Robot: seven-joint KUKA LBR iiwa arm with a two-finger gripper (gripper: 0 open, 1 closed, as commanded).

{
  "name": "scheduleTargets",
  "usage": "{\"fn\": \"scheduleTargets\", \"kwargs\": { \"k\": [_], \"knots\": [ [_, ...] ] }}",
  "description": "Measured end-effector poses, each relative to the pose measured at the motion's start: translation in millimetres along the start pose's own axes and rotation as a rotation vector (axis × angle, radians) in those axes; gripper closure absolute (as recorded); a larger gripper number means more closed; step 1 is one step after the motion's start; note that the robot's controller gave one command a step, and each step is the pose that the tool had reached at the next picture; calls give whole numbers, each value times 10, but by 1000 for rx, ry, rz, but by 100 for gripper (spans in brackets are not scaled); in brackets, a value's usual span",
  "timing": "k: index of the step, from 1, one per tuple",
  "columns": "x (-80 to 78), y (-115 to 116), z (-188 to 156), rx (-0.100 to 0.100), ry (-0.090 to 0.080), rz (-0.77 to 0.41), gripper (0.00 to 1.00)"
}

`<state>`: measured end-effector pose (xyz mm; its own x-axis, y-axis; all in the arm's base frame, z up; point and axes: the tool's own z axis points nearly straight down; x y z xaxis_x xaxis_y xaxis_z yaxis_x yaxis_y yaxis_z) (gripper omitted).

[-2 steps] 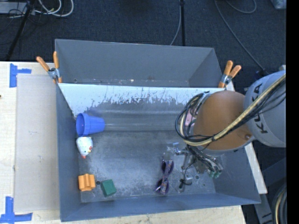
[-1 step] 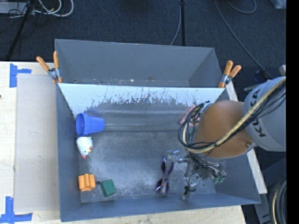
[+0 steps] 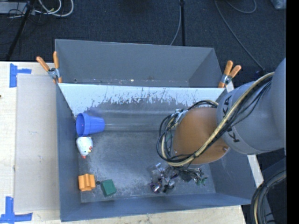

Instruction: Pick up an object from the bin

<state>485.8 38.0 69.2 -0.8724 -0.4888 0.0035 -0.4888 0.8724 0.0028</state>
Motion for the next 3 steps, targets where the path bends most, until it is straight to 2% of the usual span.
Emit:
{"fn": "scheduleTargets", "kwargs": {
  "k": [1,2,3],
  "knots": [
    [1,-1,0,0,0,1,100],
    [0,-109,-1113,-1,0,-24,100],
    [1,-109,-1113,-2,0,-23,100]
  ]
}}
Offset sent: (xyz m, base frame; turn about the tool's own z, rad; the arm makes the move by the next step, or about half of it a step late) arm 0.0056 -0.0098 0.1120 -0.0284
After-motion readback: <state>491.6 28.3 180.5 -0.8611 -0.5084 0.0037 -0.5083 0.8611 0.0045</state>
